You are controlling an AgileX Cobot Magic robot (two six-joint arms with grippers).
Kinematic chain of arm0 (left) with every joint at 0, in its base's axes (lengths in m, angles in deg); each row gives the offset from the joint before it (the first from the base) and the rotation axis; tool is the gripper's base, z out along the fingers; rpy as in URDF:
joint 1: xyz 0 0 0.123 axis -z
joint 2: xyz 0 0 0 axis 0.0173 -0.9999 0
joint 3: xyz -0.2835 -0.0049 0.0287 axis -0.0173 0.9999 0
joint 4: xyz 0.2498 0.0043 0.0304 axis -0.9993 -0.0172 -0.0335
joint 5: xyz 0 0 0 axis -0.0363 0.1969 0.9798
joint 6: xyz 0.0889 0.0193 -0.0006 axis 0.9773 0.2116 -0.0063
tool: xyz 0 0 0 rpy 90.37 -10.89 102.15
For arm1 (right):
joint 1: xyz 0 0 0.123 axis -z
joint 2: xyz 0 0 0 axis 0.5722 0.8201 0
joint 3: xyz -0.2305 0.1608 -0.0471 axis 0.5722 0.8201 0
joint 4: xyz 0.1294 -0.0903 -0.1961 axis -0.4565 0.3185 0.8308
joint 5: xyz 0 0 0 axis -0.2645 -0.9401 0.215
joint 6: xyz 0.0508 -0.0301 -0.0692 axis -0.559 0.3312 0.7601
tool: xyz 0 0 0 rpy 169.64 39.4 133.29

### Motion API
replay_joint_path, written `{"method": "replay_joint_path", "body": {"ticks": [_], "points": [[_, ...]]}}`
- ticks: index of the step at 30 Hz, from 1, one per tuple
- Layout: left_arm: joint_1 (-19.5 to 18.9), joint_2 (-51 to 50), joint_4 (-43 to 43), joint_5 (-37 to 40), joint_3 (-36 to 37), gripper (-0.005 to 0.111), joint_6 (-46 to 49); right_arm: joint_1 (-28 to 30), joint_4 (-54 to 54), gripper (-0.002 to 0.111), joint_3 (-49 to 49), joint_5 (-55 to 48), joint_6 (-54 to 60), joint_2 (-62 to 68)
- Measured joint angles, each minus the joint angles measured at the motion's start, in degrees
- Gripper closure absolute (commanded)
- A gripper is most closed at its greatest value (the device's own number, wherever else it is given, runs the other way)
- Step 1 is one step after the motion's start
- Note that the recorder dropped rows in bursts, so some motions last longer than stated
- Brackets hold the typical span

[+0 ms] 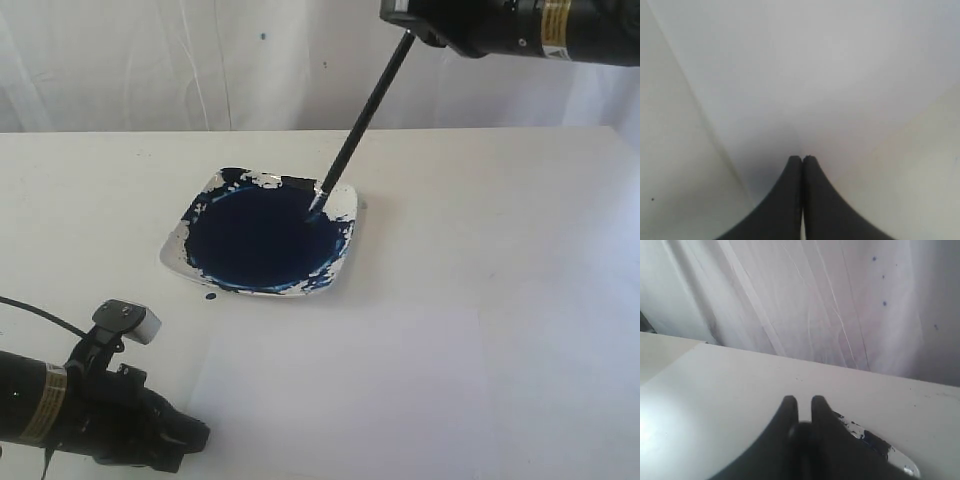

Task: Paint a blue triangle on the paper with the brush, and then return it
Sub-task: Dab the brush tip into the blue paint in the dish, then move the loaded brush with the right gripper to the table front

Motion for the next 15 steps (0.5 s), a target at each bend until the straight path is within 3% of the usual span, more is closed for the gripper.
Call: {"method": "replay_joint_path", "body": {"ticks": [15], "points": [[0.00, 0.00, 0.00, 0.00, 0.00, 0.107, 0.00, 0.00, 11.29, 0.108, 0.00, 14.93, -13.53, -4.48]]}}
